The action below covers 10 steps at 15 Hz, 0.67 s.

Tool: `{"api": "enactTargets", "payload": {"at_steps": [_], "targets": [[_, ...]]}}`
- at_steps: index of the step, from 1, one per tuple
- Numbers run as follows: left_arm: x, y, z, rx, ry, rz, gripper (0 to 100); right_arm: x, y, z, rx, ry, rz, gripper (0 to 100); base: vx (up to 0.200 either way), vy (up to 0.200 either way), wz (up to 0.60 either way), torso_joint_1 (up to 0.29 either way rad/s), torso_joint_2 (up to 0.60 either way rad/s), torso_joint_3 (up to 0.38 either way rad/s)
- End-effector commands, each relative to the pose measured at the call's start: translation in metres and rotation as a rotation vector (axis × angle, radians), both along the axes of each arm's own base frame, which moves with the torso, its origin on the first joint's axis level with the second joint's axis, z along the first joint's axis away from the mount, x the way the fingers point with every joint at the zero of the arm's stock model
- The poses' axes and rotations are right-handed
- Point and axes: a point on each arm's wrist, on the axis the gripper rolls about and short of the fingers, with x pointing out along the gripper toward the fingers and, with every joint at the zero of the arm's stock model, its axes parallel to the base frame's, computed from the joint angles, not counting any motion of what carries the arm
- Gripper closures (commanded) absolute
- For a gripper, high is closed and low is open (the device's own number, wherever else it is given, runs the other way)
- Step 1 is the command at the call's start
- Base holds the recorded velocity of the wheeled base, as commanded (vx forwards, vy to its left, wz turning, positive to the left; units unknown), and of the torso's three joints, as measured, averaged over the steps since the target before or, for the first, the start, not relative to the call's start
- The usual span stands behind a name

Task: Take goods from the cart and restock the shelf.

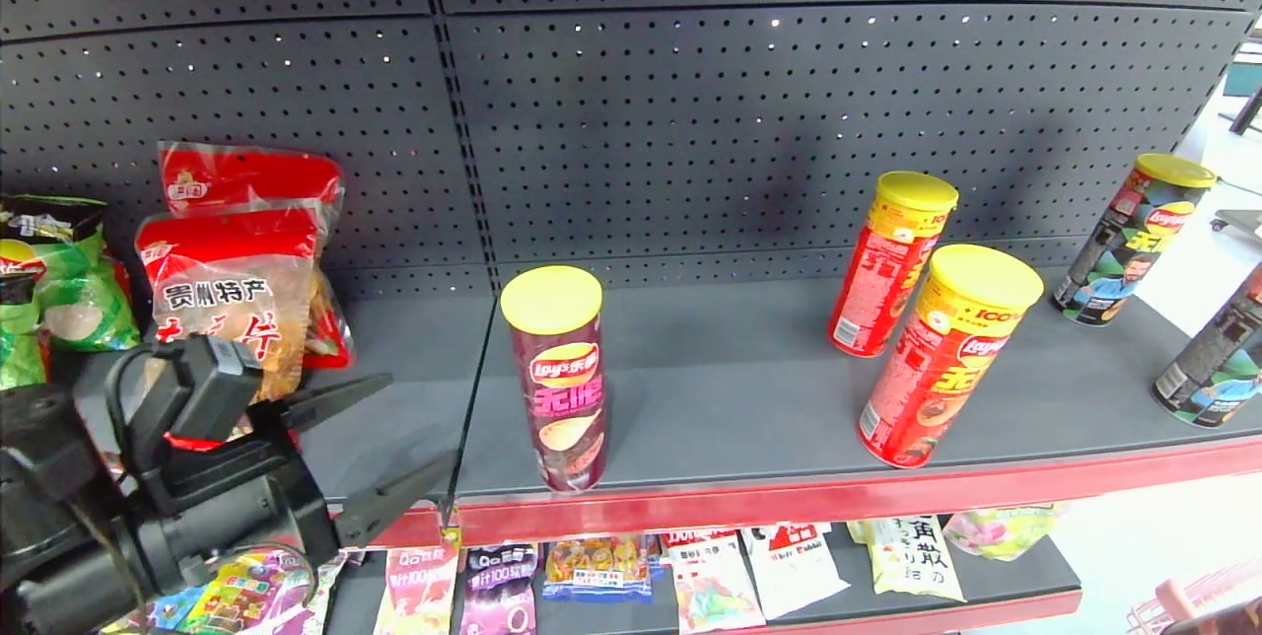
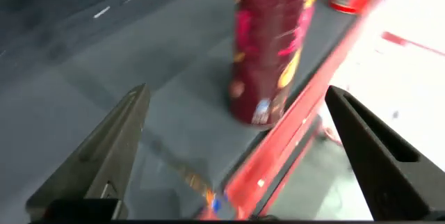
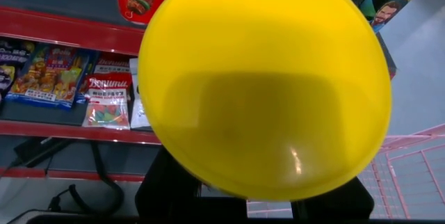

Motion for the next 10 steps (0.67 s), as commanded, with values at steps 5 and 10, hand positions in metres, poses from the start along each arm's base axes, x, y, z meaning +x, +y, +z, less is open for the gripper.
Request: {"api": "enactTargets", "payload": {"at_steps": [5, 10], "targets": [[-0.066, 0.021, 0.045, -0.034, -0.017, 0.385, 0, 0.026, 0.009, 0.02, -0.012, 0.084, 0.03, 100, 0.0, 0.0, 0.0, 0.0, 0.0, 0.0], [-0.154, 0.036, 0.071, 0.08, 0.232, 0.388, 0, 0.041, 0.012, 0.03, -0.005, 0.064, 0.031, 100, 0.0, 0.0, 0.0, 0.0, 0.0, 0.0]]}}
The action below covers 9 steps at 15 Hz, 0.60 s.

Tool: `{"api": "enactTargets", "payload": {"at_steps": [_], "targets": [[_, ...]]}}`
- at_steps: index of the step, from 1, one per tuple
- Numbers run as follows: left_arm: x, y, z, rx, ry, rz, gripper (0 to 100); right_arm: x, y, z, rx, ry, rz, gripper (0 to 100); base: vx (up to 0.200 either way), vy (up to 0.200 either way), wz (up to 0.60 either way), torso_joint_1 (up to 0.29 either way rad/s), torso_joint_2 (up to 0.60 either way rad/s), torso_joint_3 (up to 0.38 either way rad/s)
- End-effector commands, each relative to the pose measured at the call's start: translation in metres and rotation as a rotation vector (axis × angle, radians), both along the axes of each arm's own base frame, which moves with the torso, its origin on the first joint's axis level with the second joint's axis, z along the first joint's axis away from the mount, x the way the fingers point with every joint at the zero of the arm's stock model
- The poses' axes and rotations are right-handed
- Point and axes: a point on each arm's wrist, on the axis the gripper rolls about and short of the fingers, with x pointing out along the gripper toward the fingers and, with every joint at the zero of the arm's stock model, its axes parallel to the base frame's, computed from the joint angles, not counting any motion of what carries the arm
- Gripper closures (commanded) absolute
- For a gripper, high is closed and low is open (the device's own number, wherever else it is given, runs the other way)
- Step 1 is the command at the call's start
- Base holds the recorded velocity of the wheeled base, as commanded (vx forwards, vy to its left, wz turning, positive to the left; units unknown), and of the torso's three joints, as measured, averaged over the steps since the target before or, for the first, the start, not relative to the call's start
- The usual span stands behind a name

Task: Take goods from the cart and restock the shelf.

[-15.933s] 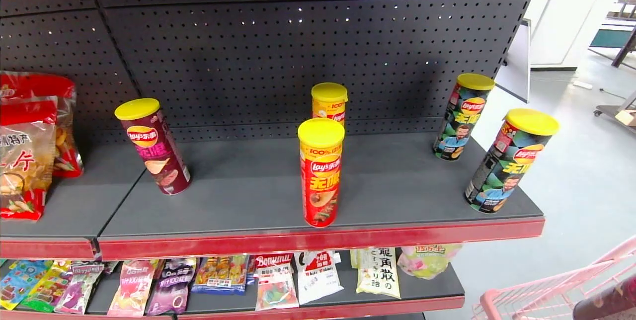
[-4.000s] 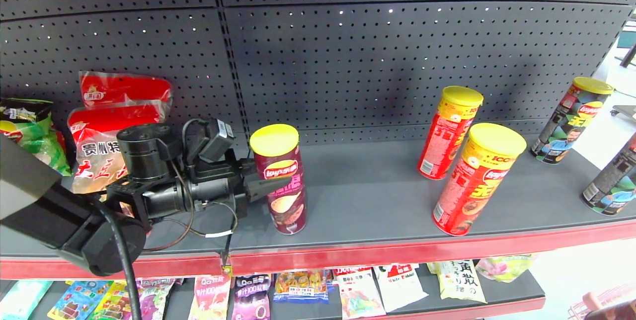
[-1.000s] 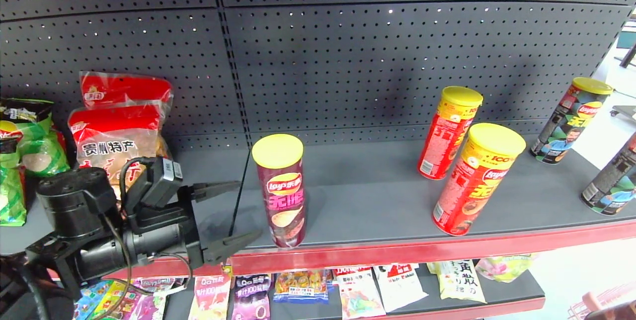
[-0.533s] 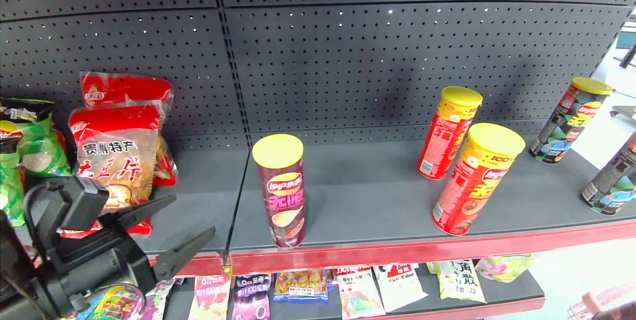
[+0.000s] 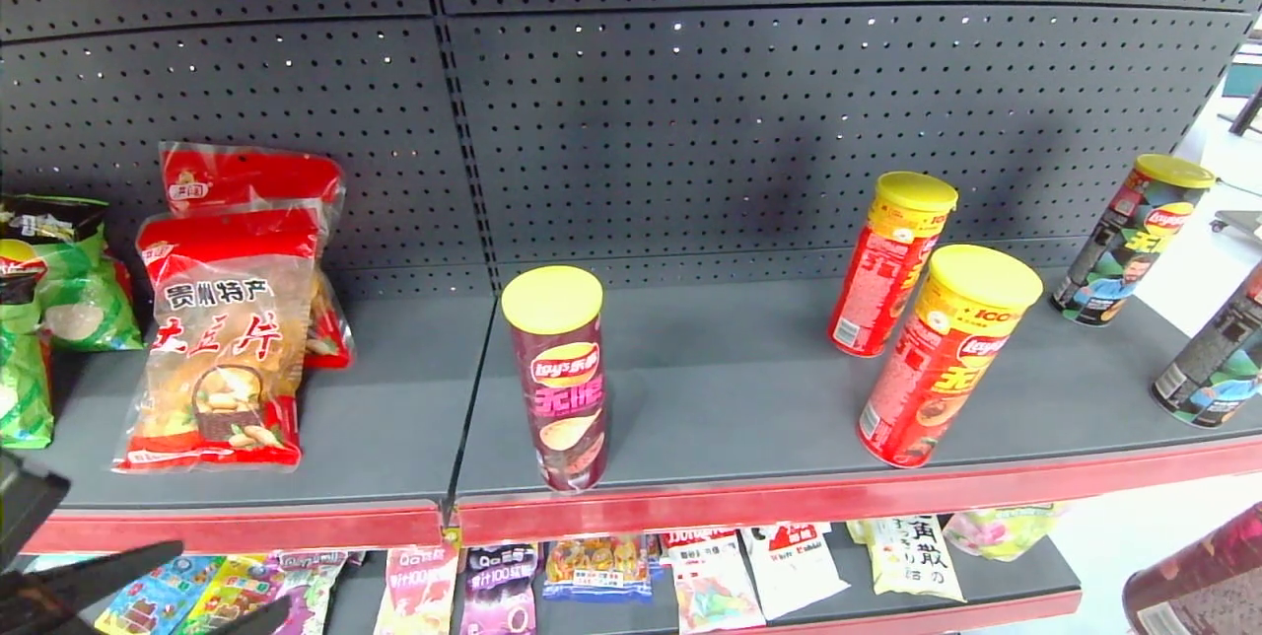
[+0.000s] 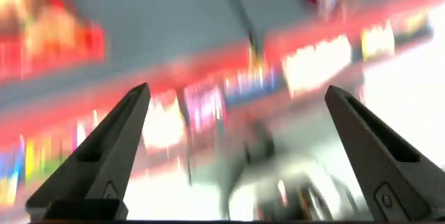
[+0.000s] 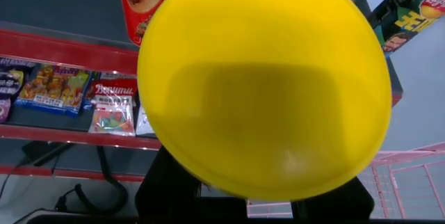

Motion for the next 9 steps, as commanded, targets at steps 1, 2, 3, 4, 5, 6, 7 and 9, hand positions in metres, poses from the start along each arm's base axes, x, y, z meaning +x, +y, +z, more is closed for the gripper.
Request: {"api": "enactTargets", "payload": {"at_steps": [1, 2, 3, 4, 5, 6, 7, 9], "targets": [[-0.063, 0.011, 0.023, -0.005, -0.217, -0.014, 0, 0.002, 0.001, -0.002, -0.004, 0.025, 0.004, 100, 0.0, 0.0, 0.0, 0.0, 0.0, 0.0], [-0.068, 0.011, 0.017, -0.001, -0.231, -0.008, 0, 0.0, 0.0, -0.004, 0.0, 0.024, 0.014, 100, 0.0, 0.0, 0.0, 0.0, 0.0, 0.0], [-0.072, 0.012, 0.014, -0.002, -0.25, 0.003, 0, -0.001, 0.0, -0.008, 0.0, 0.031, 0.029, 100, 0.0, 0.0, 0.0, 0.0, 0.0, 0.0], [-0.075, 0.014, 0.013, 0.007, -0.265, 0.025, 0, -0.002, 0.0, -0.011, -0.005, 0.034, 0.039, 100, 0.0, 0.0, 0.0, 0.0, 0.0, 0.0], [-0.074, 0.014, 0.013, 0.017, -0.264, 0.045, 0, -0.003, 0.0, -0.011, -0.006, 0.032, 0.044, 100, 0.0, 0.0, 0.0, 0.0, 0.0, 0.0], [-0.073, 0.014, 0.015, 0.017, -0.27, 0.044, 0, -0.003, 0.0, -0.01, -0.003, 0.023, 0.048, 100, 0.0, 0.0, 0.0, 0.0, 0.0, 0.0], [-0.072, 0.014, 0.015, 0.024, -0.282, 0.039, 0, -0.004, 0.0, -0.01, -0.004, 0.021, 0.049, 100, 0.0, 0.0, 0.0, 0.0, 0.0, 0.0], [-0.072, 0.014, 0.012, 0.052, -0.29, 0.025, 0, -0.005, 0.0, -0.01, -0.001, 0.015, 0.047, 100, 0.0, 0.0, 0.0, 0.0, 0.0, 0.0]]}}
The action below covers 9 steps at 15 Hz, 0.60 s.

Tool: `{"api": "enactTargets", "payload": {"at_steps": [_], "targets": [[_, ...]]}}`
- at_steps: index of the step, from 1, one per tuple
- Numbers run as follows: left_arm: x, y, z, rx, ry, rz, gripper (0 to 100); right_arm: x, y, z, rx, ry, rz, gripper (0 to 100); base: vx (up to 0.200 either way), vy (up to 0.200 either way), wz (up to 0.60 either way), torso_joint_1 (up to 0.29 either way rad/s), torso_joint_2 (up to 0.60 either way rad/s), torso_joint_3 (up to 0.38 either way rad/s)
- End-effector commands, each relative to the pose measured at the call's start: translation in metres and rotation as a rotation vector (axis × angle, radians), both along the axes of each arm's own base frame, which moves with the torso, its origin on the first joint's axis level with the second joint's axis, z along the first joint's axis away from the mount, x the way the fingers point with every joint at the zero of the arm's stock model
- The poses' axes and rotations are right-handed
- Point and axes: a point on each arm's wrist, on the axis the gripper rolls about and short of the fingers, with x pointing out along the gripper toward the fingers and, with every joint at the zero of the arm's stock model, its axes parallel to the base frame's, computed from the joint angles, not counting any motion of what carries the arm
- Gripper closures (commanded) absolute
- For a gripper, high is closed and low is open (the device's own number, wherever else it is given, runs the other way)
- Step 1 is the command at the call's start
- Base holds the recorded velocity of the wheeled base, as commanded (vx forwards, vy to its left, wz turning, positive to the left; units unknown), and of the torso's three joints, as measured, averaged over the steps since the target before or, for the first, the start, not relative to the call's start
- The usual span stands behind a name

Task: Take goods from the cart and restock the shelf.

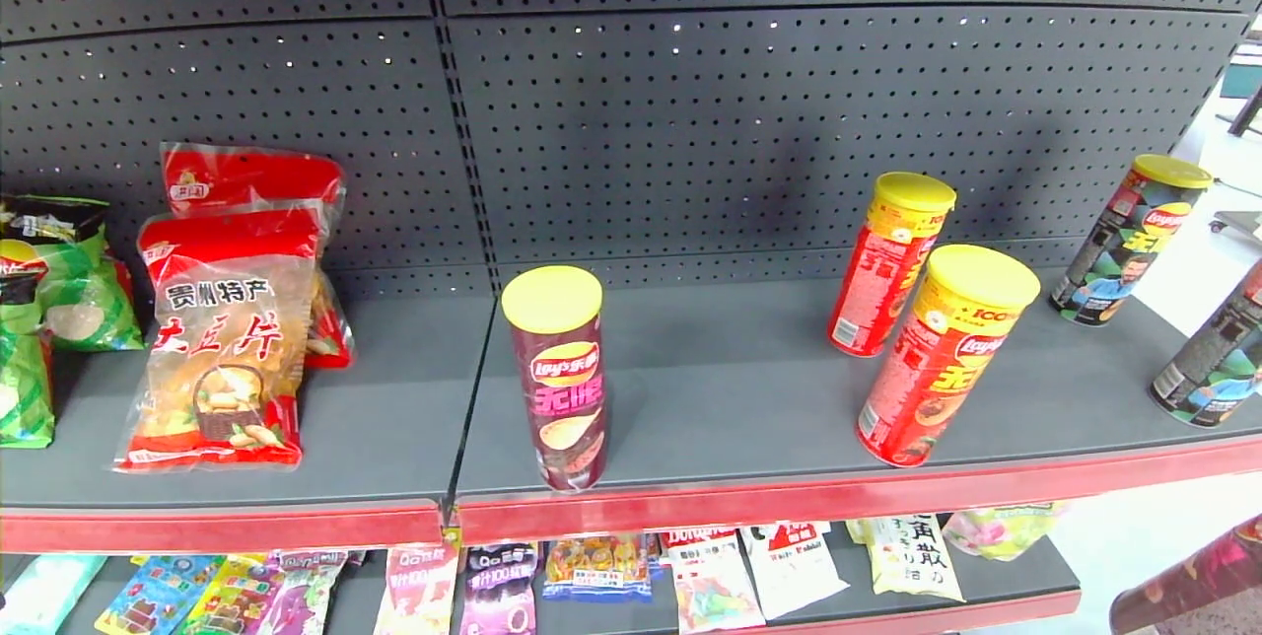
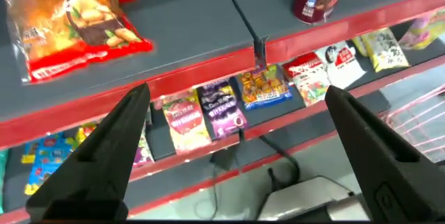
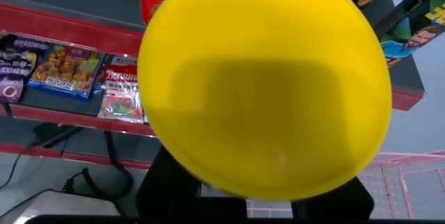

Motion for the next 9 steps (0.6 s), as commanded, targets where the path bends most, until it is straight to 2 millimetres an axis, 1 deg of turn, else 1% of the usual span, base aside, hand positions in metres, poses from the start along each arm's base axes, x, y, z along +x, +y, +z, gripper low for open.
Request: {"api": "enactTargets", "payload": {"at_steps": [1, 3, 4, 9], "targets": [[-0.0022, 0.0003, -0.0036, 0.014, -0.005, -0.007, 0, -0.0016, -0.0004, 0.0002, 0.0, -0.01, 0.0, 100, 0.0, 0.0, 0.0, 0.0, 0.0, 0.0], [-0.0019, 0.0003, -0.0078, 0.029, -0.005, -0.01, 0, -0.0024, -0.0006, 0.0002, 0.001, -0.014, 0.0, 100, 0.0, 0.0, 0.0, 0.0, 0.0, 0.0], [-0.0023, 0.0004, -0.0103, 0.033, -0.006, -0.012, 0, -0.0026, -0.0007, -0.0002, 0.001, -0.014, 0.0, 100, 0.0, 0.0, 0.6, -0.002, 0.01, 0.007], [-0.0023, 0.0004, -0.0103, 0.044, -0.01, -0.016, 0, -0.0026, -0.0007, -0.0012, 0.002, -0.01, 0.0, 100, 0.0, 0.0, 0.6, 0.008, 0.0, -0.001]]}}
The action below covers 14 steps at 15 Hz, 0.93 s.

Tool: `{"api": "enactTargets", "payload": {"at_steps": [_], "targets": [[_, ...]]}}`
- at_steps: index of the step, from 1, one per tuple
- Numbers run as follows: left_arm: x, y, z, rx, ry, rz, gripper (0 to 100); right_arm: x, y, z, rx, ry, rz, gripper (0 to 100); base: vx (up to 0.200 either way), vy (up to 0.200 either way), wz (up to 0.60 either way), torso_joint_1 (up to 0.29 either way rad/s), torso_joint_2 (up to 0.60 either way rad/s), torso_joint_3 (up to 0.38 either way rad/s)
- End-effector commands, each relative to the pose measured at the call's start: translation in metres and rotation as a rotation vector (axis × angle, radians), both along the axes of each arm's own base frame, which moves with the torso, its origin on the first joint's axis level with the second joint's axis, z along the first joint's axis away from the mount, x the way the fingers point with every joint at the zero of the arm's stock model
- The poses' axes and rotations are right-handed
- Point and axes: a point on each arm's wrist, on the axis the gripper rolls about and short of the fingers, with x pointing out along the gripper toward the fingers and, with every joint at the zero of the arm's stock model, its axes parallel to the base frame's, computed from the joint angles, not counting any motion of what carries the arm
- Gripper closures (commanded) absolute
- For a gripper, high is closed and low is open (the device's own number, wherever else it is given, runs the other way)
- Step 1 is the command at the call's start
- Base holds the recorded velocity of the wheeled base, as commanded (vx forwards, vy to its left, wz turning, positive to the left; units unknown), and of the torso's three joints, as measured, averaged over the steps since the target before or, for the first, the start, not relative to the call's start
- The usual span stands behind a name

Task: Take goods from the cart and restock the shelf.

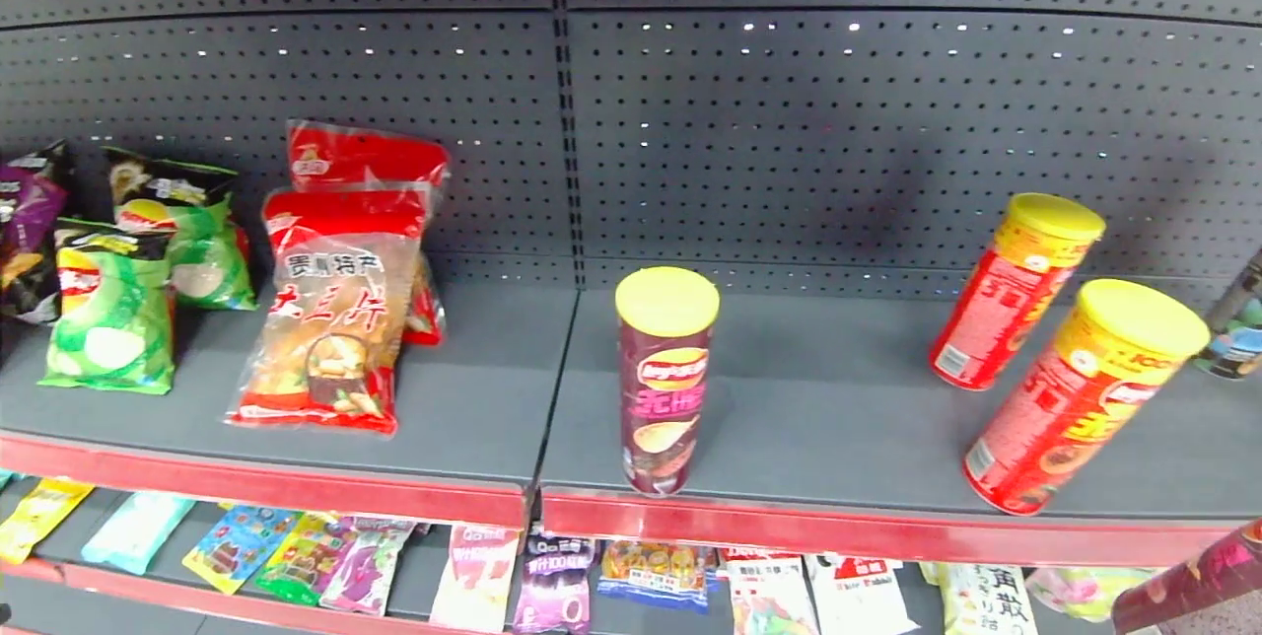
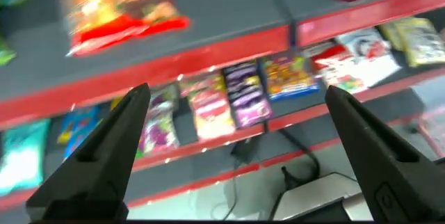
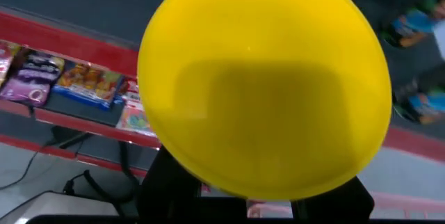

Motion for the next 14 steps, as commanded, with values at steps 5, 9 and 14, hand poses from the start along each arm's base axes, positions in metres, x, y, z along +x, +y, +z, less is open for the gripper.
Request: {"api": "enactTargets", "payload": {"at_steps": [5, 9, 14], "targets": [[-0.001, 0.0, -0.001, 0.014, -0.006, -0.002, 0, -0.002, 0.003, 0.01, 0.045, -0.004, 0.165, 100, 0.0, 0.0, 0.0, 0.0, 0.0, 0.0], [-0.007, 0.002, -0.018, 0.025, -0.009, 0.035, 0, 0.034, 0.018, 0.046, 0.086, 0.09, 0.353, 100, 0.0, 0.0, 0.0, 0.0, 0.0, 0.0], [-0.017, 0.005, -0.038, 0.047, -0.045, 0.081, 0, 0.106, 0.065, 0.066, 0.082, 0.128, 0.532, 100, 0.0, 0.0, 0.0, 0.0, 0.0, 0.0]]}}
